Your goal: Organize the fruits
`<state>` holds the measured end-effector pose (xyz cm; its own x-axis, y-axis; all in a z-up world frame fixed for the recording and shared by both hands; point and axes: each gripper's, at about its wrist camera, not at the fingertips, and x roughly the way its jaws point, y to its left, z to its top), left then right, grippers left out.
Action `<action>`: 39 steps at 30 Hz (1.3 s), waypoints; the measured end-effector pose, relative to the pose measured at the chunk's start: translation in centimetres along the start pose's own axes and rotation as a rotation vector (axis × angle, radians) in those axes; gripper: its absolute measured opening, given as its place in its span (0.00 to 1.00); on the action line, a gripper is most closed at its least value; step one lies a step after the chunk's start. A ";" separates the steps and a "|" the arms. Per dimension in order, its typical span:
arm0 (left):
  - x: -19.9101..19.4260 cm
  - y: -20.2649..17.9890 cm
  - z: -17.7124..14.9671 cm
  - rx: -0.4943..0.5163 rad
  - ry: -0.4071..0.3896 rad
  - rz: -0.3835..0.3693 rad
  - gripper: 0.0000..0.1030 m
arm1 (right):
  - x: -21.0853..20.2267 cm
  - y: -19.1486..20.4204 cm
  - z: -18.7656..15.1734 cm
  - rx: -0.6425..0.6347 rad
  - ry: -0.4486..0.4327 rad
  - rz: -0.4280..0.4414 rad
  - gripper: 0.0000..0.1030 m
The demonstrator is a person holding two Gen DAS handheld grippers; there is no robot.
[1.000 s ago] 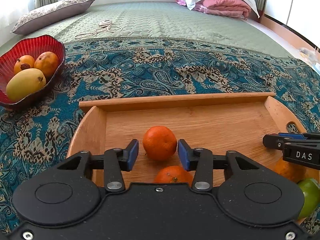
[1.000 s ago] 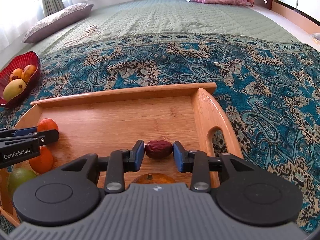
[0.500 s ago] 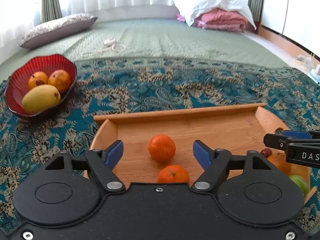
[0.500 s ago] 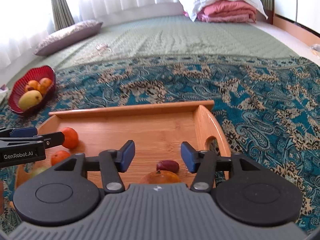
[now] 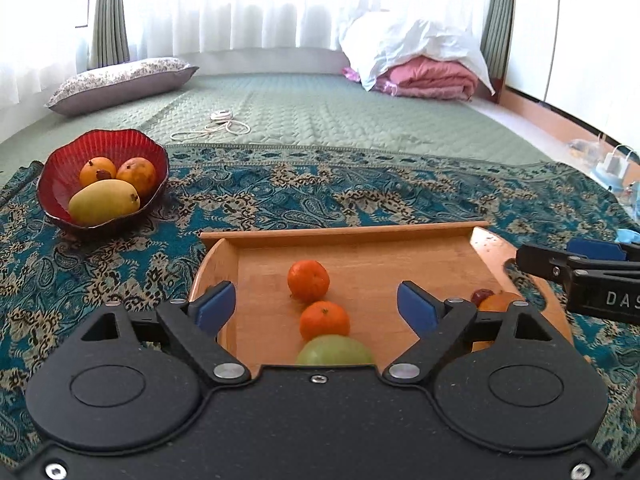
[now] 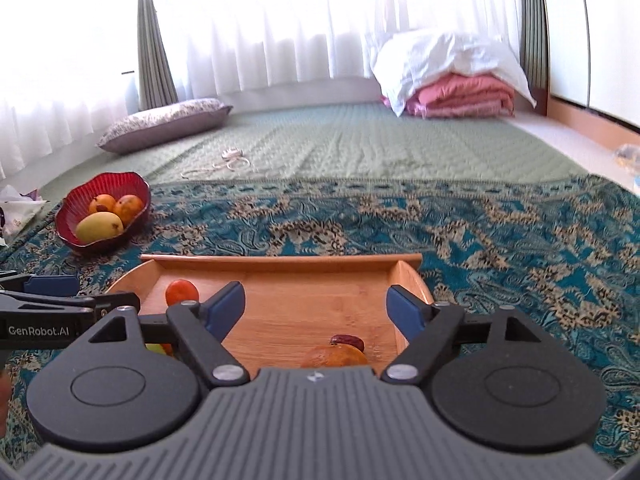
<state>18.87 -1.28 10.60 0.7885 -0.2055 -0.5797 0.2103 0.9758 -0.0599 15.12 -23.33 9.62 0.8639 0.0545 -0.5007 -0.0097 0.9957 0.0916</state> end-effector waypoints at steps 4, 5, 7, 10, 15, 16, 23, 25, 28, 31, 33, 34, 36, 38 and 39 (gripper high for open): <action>-2.0 -0.7 -1.2 0.033 -0.041 -0.002 0.90 | -1.8 0.7 -0.8 -0.025 -0.051 -0.005 0.87; -2.4 -0.8 -1.5 0.041 -0.048 -0.002 0.91 | -2.2 0.8 -1.1 -0.028 -0.059 -0.003 0.87; -3.2 -1.1 -2.1 0.050 -0.058 -0.003 0.91 | -2.9 0.9 -1.5 -0.035 -0.072 -0.002 0.87; -4.2 -1.4 -2.8 0.057 -0.070 -0.005 0.92 | -3.9 1.3 -2.2 -0.048 -0.093 -0.003 0.87; -5.4 -1.4 -4.3 0.046 -0.074 -0.003 0.93 | -5.4 1.9 -3.3 -0.067 -0.128 -0.010 0.88; -5.6 -1.4 -4.7 0.044 -0.075 0.000 0.93 | -5.6 2.0 -3.6 -0.069 -0.133 -0.010 0.88; -6.6 -1.3 -6.5 0.040 -0.081 0.015 0.93 | -6.7 2.8 -5.4 -0.095 -0.161 -0.026 0.88; -6.8 -1.3 -6.9 0.039 -0.082 0.020 0.93 | -6.9 2.9 -5.9 -0.096 -0.170 -0.032 0.88; -7.1 -1.3 -7.7 0.036 -0.084 0.029 0.93 | -7.3 3.0 -6.9 -0.100 -0.186 -0.041 0.88; -7.1 -1.1 -8.5 0.016 -0.075 0.029 0.93 | -7.7 3.0 -8.1 -0.099 -0.194 -0.052 0.88; -7.0 -0.9 -9.0 0.005 -0.066 0.029 0.93 | -7.8 3.0 -8.9 -0.096 -0.197 -0.057 0.89; -6.9 -0.9 -9.2 0.002 -0.063 0.032 0.93 | -8.0 3.0 -9.2 -0.097 -0.198 -0.060 0.89; -6.7 -0.8 -9.7 -0.004 -0.061 0.045 0.93 | -8.1 3.0 -10.0 -0.097 -0.201 -0.067 0.89; -6.5 -0.8 -10.3 -0.002 -0.059 0.054 0.93 | -8.2 3.0 -10.7 -0.099 -0.204 -0.069 0.90; -6.4 -0.9 -10.6 -0.001 -0.057 0.060 0.93 | -8.2 3.0 -11.1 -0.099 -0.204 -0.071 0.91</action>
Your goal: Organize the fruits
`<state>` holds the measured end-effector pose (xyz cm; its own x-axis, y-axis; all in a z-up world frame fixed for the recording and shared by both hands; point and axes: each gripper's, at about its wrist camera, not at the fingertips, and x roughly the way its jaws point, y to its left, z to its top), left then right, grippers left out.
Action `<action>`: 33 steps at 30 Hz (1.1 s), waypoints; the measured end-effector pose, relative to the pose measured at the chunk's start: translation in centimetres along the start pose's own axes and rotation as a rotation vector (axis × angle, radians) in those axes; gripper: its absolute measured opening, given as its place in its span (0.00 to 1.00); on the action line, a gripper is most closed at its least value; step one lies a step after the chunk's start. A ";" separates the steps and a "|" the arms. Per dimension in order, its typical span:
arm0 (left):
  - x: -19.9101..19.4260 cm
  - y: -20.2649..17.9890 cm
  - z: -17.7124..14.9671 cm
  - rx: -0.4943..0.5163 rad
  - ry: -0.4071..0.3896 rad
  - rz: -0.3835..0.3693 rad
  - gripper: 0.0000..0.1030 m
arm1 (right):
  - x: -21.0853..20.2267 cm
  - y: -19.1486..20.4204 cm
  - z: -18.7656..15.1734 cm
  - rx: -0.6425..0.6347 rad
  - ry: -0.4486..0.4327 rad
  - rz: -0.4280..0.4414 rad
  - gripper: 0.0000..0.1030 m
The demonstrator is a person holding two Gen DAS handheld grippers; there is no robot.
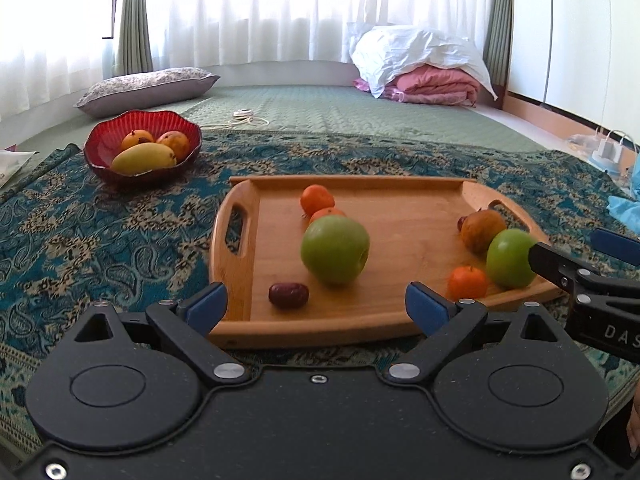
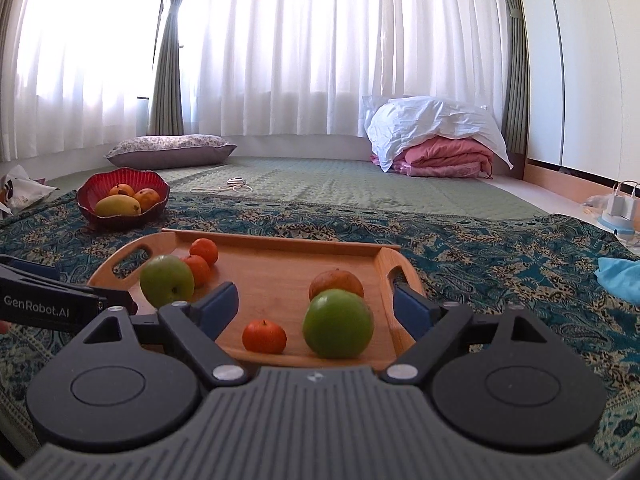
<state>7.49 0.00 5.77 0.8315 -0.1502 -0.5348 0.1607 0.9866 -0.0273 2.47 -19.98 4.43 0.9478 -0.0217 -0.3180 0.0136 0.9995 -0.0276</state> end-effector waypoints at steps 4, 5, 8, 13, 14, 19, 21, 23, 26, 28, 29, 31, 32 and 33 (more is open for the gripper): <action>0.5 -0.1 -1.1 0.004 0.007 0.019 0.93 | 0.1 0.1 -1.3 0.012 0.015 -0.007 0.91; 0.6 -0.2 -1.3 0.006 0.012 0.024 0.93 | 0.1 0.1 -1.7 0.015 0.021 -0.009 0.91; 1.0 -0.3 -2.1 0.010 0.021 0.030 0.93 | 0.4 0.1 -2.5 0.019 0.034 -0.014 0.91; 1.7 -0.3 -3.1 -0.004 0.027 0.045 0.94 | 0.7 0.2 -3.8 -0.001 0.043 -0.024 0.92; 1.9 -0.3 -3.2 -0.004 0.028 0.048 0.94 | 0.8 0.1 -4.1 -0.001 0.048 -0.024 0.93; 2.8 -0.4 -4.1 -0.001 0.035 0.049 0.94 | 1.6 0.0 -4.9 -0.001 0.063 -0.039 0.98; 3.1 -0.5 -4.3 0.002 0.041 0.053 0.95 | 2.0 0.0 -5.2 0.000 0.067 -0.042 1.00; 3.6 -0.6 -4.5 0.001 0.050 0.059 0.96 | 2.5 -0.1 -5.4 -0.001 0.077 -0.046 1.00; 4.1 -0.5 -4.9 -0.005 0.060 0.064 0.97 | 3.2 0.0 -5.8 -0.009 0.098 -0.045 1.00; 4.3 -0.5 -5.1 -0.003 0.050 0.069 0.99 | 3.6 0.1 -5.9 -0.015 0.109 -0.046 1.00; 4.4 -0.5 -5.1 -0.002 0.048 0.071 0.99 | 3.7 0.1 -6.0 -0.013 0.114 -0.048 1.00; 4.5 -0.5 -5.2 -0.005 0.049 0.073 1.00 | 4.0 -0.1 -6.1 -0.007 0.140 -0.044 1.00; 4.6 -0.5 -5.2 -0.009 0.050 0.074 1.00 | 4.3 -0.2 -6.1 0.001 0.156 -0.041 1.00; 4.7 -0.4 -5.2 -0.015 0.053 0.072 1.00 | 4.5 -0.3 -6.1 0.009 0.168 -0.037 1.00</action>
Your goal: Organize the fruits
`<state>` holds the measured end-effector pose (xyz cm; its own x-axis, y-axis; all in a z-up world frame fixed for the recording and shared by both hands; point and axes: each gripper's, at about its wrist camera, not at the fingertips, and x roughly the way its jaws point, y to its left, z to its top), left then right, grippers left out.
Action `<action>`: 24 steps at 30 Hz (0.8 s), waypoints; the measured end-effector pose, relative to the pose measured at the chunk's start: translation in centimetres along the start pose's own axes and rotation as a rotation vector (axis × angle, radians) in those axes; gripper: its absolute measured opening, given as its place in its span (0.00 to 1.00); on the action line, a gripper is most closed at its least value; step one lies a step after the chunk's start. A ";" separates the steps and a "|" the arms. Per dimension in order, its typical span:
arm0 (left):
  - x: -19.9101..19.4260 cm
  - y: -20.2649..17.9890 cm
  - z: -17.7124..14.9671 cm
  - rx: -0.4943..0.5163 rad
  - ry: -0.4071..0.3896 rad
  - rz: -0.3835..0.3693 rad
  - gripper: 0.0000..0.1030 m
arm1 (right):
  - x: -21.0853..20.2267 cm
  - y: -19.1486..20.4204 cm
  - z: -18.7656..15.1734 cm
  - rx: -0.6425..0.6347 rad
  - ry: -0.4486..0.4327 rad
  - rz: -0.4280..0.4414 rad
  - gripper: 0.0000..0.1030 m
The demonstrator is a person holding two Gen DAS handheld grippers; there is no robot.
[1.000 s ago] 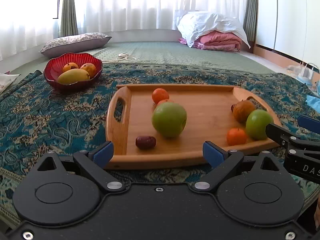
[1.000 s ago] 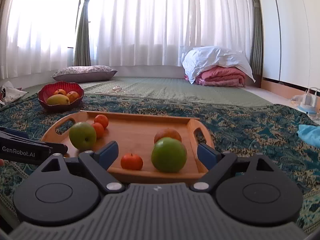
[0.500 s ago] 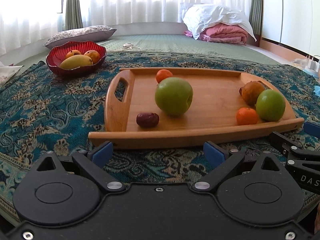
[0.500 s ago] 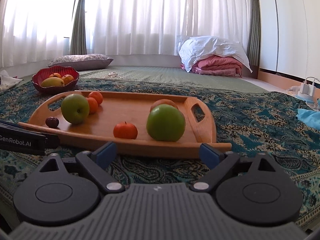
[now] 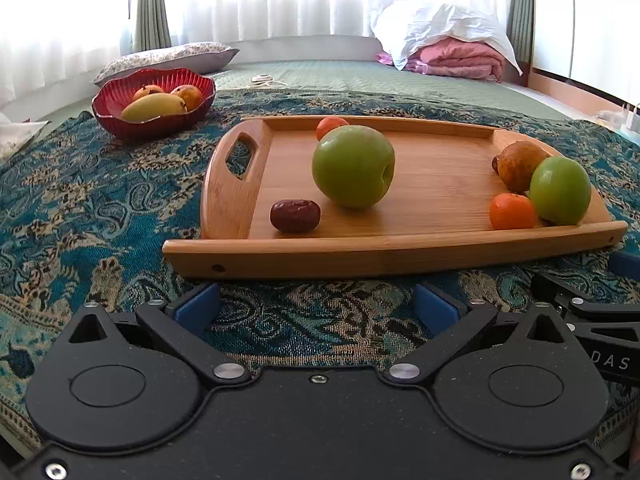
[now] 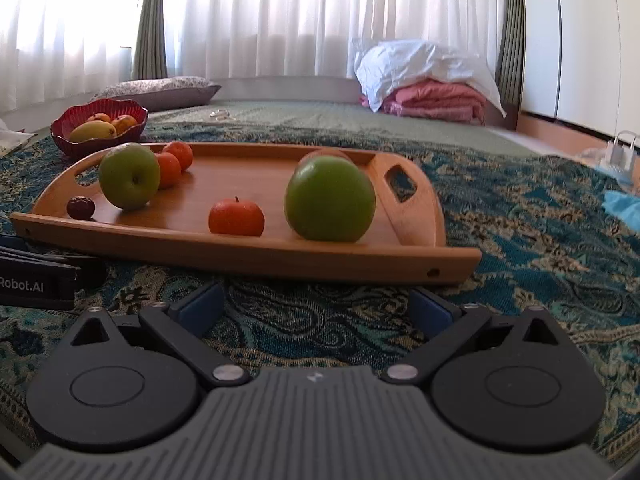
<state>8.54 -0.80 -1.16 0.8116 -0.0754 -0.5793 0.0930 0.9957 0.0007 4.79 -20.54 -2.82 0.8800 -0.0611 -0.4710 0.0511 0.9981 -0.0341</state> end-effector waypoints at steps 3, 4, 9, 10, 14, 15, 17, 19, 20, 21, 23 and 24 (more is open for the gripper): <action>0.3 0.2 0.0 -0.005 0.007 -0.005 1.00 | 0.4 -0.1 0.1 0.003 0.027 0.006 1.00; 0.3 0.1 0.0 -0.002 0.010 -0.006 1.00 | 0.5 0.0 0.1 -0.005 0.030 0.003 1.00; 0.4 0.1 0.0 0.010 0.017 -0.006 1.00 | 0.5 0.4 -0.2 -0.026 0.020 -0.009 1.00; 0.4 0.1 0.0 0.012 0.018 -0.007 1.00 | 0.5 0.5 -0.2 -0.025 0.019 -0.009 1.00; 0.6 0.1 0.2 0.015 0.026 -0.014 1.00 | 0.5 0.4 -0.2 -0.027 0.019 -0.010 1.00; 0.6 0.2 0.2 0.013 0.028 -0.015 1.00 | 0.5 0.4 -0.2 -0.028 0.020 -0.010 1.00; 0.6 0.1 0.2 0.014 0.029 -0.014 1.00 | 0.5 0.4 -0.2 -0.029 0.022 -0.009 1.00; 0.6 0.1 0.2 0.012 0.028 -0.013 1.00 | 0.4 0.4 -0.2 -0.029 0.022 -0.009 1.00; 0.7 0.1 0.2 0.013 0.028 -0.012 1.00 | 0.4 0.4 -0.2 -0.030 0.022 -0.009 1.00; 0.7 0.1 0.3 0.011 0.029 -0.012 1.00 | 0.5 0.4 -0.1 -0.030 0.022 -0.009 1.00; 0.7 0.1 0.3 0.010 0.029 -0.013 1.00 | 0.5 0.4 -0.2 -0.030 0.023 -0.009 1.00; 0.7 0.1 0.2 0.010 0.029 -0.013 1.00 | 0.5 0.3 -0.2 -0.030 0.023 -0.009 1.00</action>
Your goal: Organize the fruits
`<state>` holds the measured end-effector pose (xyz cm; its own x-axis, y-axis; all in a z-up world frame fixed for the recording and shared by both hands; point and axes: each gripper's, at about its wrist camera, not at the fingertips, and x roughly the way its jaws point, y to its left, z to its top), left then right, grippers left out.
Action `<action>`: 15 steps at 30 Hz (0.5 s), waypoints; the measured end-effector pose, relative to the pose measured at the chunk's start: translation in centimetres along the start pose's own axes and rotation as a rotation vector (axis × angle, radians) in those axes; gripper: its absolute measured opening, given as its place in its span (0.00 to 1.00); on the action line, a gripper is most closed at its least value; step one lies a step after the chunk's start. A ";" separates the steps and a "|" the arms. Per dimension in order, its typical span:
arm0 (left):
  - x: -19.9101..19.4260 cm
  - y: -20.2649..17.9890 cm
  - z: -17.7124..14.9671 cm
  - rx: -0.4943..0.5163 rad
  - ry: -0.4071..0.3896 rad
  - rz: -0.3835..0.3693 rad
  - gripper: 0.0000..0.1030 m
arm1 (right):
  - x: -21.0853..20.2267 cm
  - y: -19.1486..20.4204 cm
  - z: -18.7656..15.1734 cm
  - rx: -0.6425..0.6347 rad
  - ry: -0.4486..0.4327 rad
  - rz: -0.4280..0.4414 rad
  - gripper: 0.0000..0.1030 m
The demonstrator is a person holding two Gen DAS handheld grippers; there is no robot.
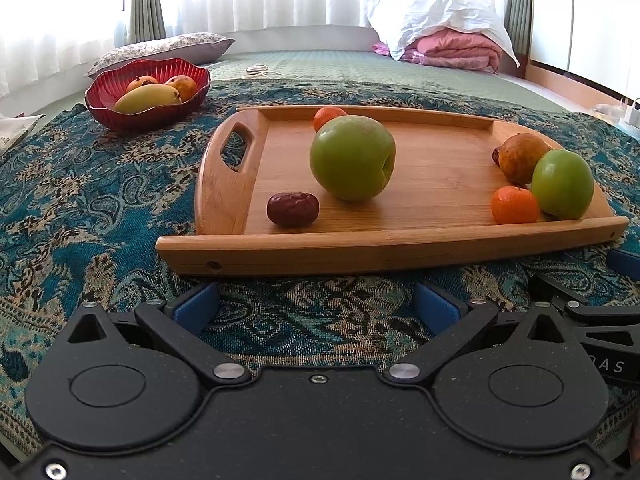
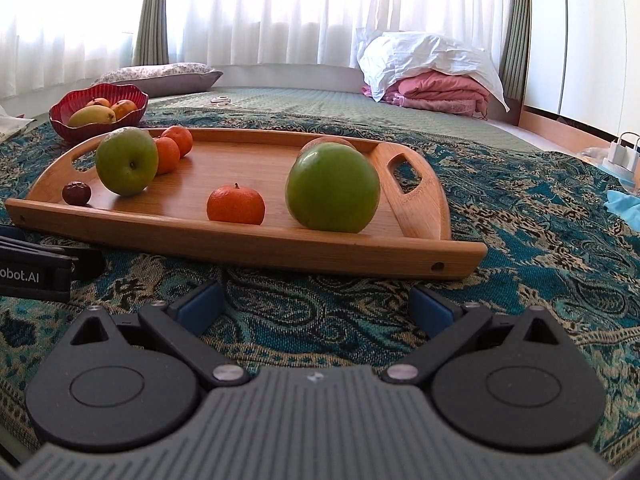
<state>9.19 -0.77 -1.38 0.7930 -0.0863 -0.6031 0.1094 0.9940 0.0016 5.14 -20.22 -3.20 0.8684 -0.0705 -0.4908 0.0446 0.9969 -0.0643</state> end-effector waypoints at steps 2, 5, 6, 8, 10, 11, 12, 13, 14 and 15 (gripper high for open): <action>0.0 0.0 0.0 0.001 -0.001 0.001 1.00 | 0.0 0.0 0.0 0.000 0.000 0.000 1.00; 0.0 0.0 0.0 0.000 -0.004 0.001 1.00 | 0.0 0.0 0.0 0.000 0.000 -0.001 1.00; 0.0 0.0 0.0 0.002 -0.002 0.001 1.00 | 0.0 0.0 0.0 0.000 -0.001 -0.001 1.00; 0.0 0.0 0.0 -0.001 -0.002 0.000 1.00 | 0.0 0.0 0.0 0.000 -0.001 -0.001 1.00; 0.0 0.0 0.0 0.000 -0.003 0.000 1.00 | 0.0 0.0 0.0 0.000 -0.001 0.000 1.00; 0.0 0.0 0.0 -0.001 -0.004 -0.001 1.00 | 0.0 0.0 0.0 0.000 0.000 0.000 1.00; 0.0 0.0 0.1 -0.002 -0.004 -0.001 1.00 | 0.0 0.0 0.0 0.000 -0.001 0.000 1.00; 0.0 0.0 0.0 0.000 -0.003 0.000 1.00 | 0.0 0.0 0.0 0.000 -0.001 -0.001 1.00; 0.0 0.0 0.0 0.000 -0.003 0.000 1.00 | 0.0 0.0 0.0 -0.001 0.000 -0.001 1.00; 0.0 0.0 0.1 -0.001 -0.002 0.000 1.00 | 0.0 0.0 0.0 0.000 0.000 -0.001 1.00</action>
<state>9.26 -0.75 -1.34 0.7945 -0.0861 -0.6011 0.1086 0.9941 0.0011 5.16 -20.20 -3.18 0.8685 -0.0711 -0.4905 0.0450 0.9969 -0.0649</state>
